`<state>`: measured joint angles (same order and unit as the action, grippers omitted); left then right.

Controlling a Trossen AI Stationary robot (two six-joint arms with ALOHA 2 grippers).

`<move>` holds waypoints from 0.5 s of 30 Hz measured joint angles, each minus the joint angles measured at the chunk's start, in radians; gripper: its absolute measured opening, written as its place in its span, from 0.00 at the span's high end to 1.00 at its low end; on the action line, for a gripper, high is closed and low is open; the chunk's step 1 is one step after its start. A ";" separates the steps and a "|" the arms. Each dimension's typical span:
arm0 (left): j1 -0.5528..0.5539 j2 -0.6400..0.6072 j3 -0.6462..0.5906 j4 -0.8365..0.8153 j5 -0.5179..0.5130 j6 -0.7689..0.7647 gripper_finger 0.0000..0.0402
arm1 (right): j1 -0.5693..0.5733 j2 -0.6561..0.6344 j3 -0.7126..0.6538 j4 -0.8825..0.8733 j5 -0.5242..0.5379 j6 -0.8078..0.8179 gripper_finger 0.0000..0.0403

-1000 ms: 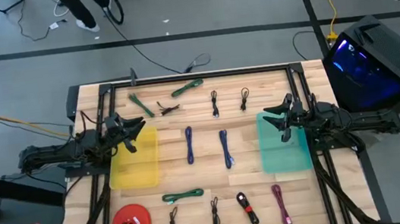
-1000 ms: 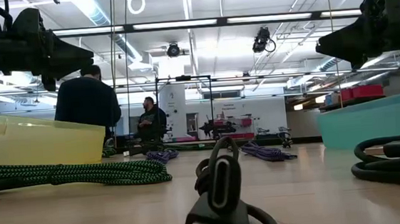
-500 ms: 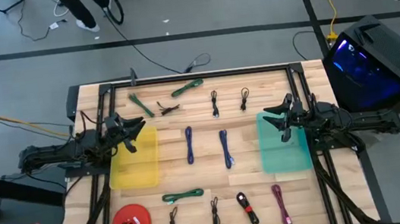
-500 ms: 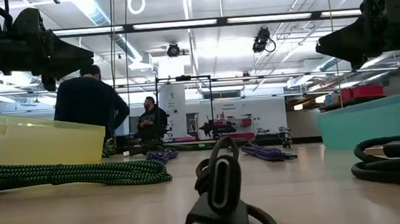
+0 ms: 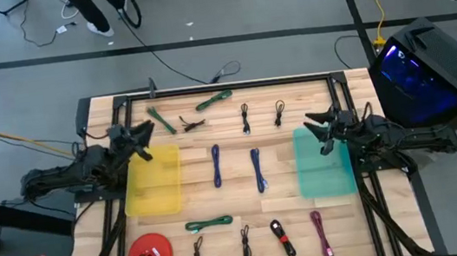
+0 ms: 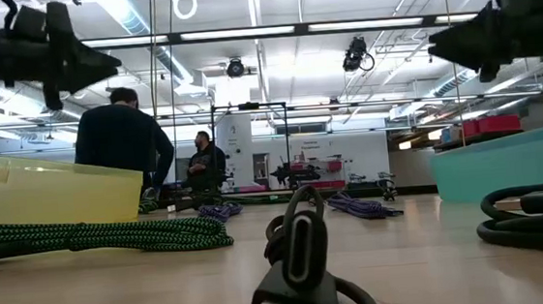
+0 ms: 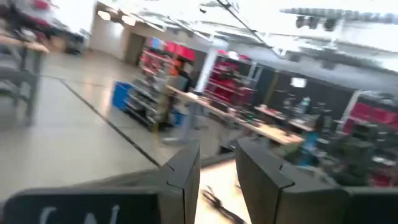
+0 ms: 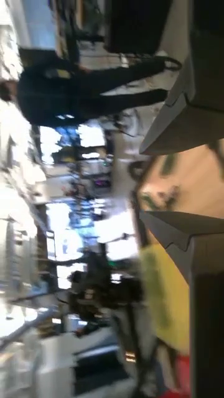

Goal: Pick & Place USB Port
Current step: Put the top left green and black charger cable into the light green bin

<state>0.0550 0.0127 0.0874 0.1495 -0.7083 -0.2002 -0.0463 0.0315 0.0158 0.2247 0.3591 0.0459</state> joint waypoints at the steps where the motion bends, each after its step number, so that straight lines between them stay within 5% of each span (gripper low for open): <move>1: 0.022 0.014 0.030 -0.048 -0.016 0.008 0.74 | 0.000 0.000 0.000 0.032 -0.001 0.009 0.60; 4: 0.106 0.098 0.110 -0.228 -0.048 0.025 0.74 | 0.000 0.000 0.000 0.112 -0.015 0.057 0.60; 10: 0.292 0.405 0.280 -0.376 0.053 0.038 0.74 | 0.000 0.000 0.000 0.145 -0.003 0.152 0.60; 15: 0.498 0.697 0.447 -0.442 0.230 -0.176 0.74 | 0.000 0.000 0.000 0.073 -0.026 0.155 0.60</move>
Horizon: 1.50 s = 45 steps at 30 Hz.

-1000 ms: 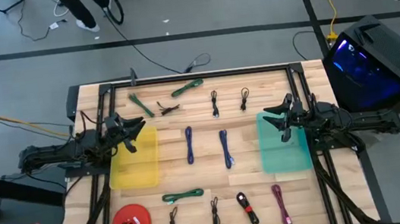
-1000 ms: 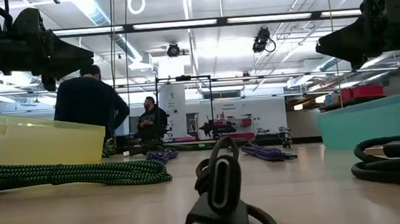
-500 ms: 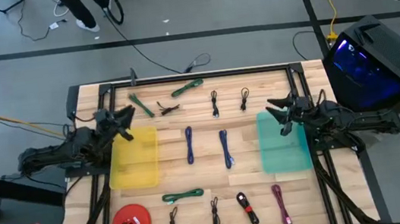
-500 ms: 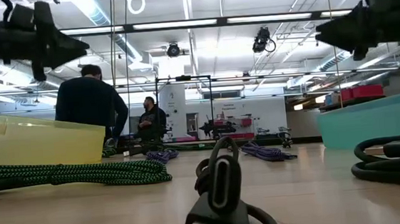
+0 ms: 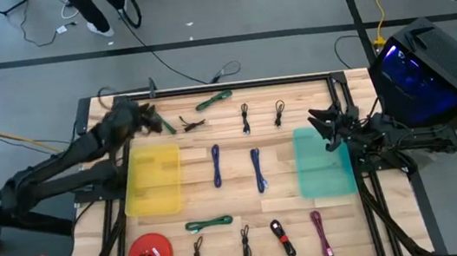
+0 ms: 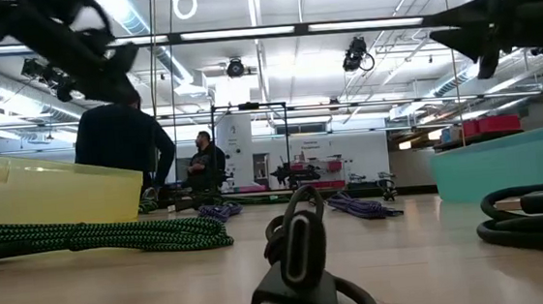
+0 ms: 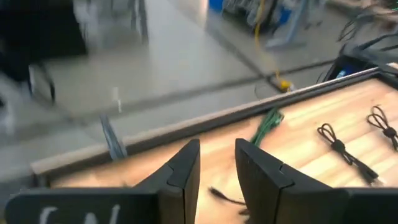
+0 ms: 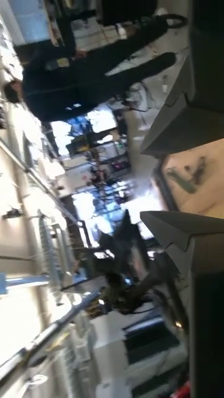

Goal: Pick & Place USB Port
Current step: Put the top left green and black charger cable into the light green bin

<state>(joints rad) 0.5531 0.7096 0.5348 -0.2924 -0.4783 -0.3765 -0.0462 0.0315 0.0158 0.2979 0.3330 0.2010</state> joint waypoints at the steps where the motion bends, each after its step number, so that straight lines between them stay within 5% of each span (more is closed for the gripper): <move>1: 0.039 0.057 0.026 -0.010 0.046 -0.043 0.74 | 0.000 0.000 0.000 -0.014 -0.009 0.000 0.60; 7: 0.184 0.327 0.121 -0.028 0.216 -0.110 0.74 | 0.000 0.001 0.000 -0.036 -0.089 0.001 0.60; 13: 0.233 0.477 0.140 -0.040 0.226 -0.181 0.74 | 0.000 0.001 0.000 -0.036 -0.139 -0.013 0.60; 23: 0.289 0.630 0.140 -0.123 0.298 -0.324 0.71 | 0.000 0.001 0.000 -0.034 -0.132 -0.086 0.60; 36: 0.306 0.760 0.140 -0.094 0.305 -0.424 0.38 | 0.000 0.001 0.000 -0.031 -0.142 -0.087 0.60; 45: 0.294 0.803 0.139 -0.067 0.252 -0.465 0.40 | 0.000 0.001 0.000 -0.021 -0.142 -0.087 0.60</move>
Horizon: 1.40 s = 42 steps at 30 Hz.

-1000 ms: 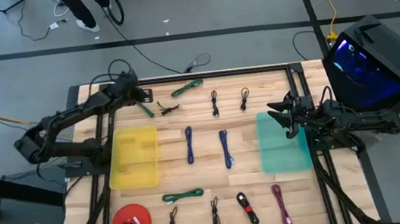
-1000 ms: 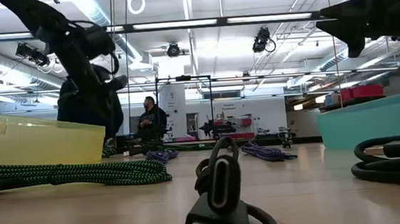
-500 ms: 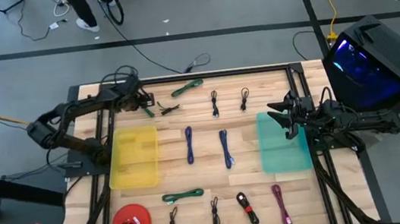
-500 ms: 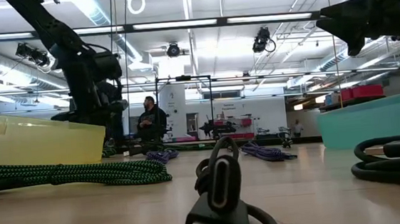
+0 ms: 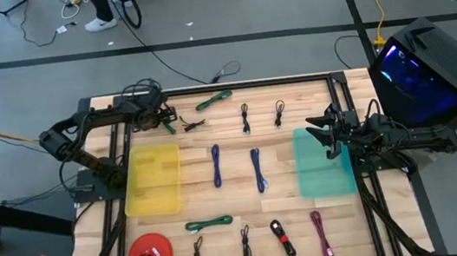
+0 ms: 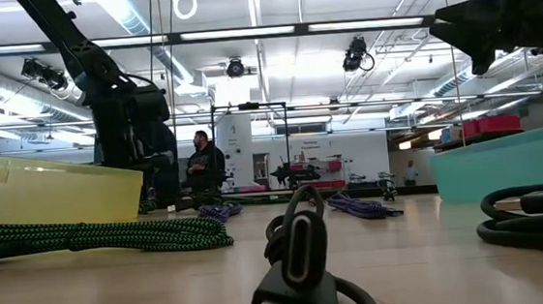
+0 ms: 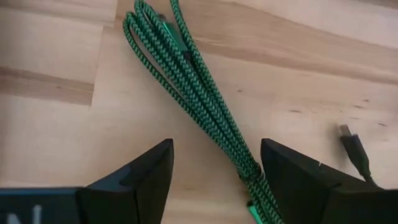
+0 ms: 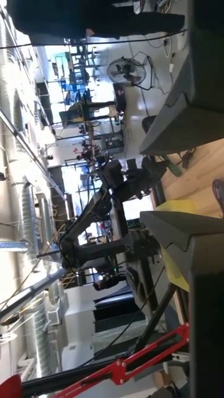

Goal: Pick & Place USB Port
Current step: Put the top left green and black charger cable into the light green bin

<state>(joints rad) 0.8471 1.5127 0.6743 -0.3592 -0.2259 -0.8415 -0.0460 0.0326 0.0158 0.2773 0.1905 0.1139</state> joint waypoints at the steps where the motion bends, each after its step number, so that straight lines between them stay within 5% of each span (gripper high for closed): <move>1: 0.000 0.000 0.000 0.002 0.000 0.000 0.43 | 0.000 0.000 0.000 0.003 0.000 0.000 0.60; 11: 0.000 0.000 0.000 0.005 -0.006 0.045 0.95 | 0.000 0.000 0.000 0.021 -0.026 0.002 0.60; 24: 0.000 -0.074 0.033 -0.032 0.002 0.136 0.98 | 0.000 0.000 0.000 0.019 -0.024 0.001 0.60; 32: -0.026 -0.222 0.222 -0.335 0.002 0.313 0.98 | 0.000 0.000 0.000 0.000 0.024 0.000 0.60; 37: -0.147 -0.380 0.324 -0.444 0.002 0.409 0.98 | 0.000 0.000 0.001 -0.036 0.072 0.002 0.60; 42: -0.391 -0.557 0.326 -0.340 0.009 0.426 0.98 | 0.000 0.005 0.001 -0.026 0.069 0.051 0.60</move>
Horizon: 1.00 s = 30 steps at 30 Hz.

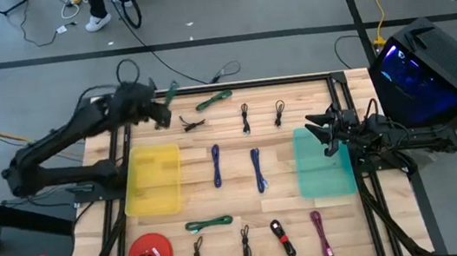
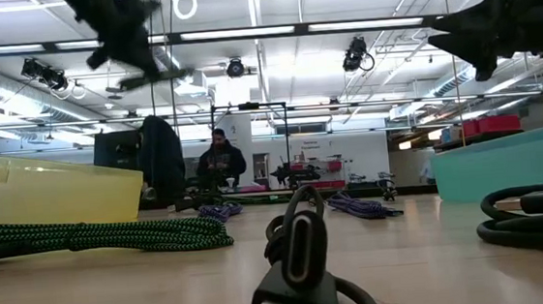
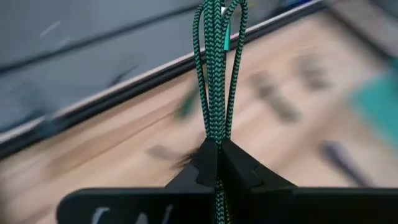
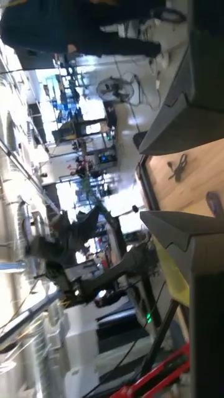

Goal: Pick & Place USB Port
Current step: Put the top left green and black charger cable into the light green bin

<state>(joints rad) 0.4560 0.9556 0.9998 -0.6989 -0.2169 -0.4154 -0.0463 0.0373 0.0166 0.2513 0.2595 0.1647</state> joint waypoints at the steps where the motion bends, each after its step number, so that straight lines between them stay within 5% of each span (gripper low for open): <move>1: -0.062 -0.028 -0.013 0.048 -0.007 -0.005 0.98 | 0.000 0.006 0.000 0.015 -0.018 0.017 0.60; 6: -0.361 -0.056 -0.128 0.406 -0.135 0.034 0.98 | 0.000 0.107 0.001 0.185 -0.096 0.063 0.60; 11: -0.515 0.053 -0.215 0.786 -0.232 0.125 0.98 | 0.000 0.318 0.018 0.406 -0.121 0.082 0.60; 20: -0.586 0.315 -0.215 1.161 -0.220 0.220 0.98 | 0.005 0.832 0.301 0.471 -0.195 -0.016 0.60; 30: -0.607 0.360 -0.213 1.269 -0.200 0.292 0.99 | 0.005 1.237 0.547 0.633 -0.324 -0.052 0.60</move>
<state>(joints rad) -0.1514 1.3159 0.7868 0.5701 -0.4171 -0.1238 -0.0416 1.2747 0.5634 0.8838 -0.0648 0.1124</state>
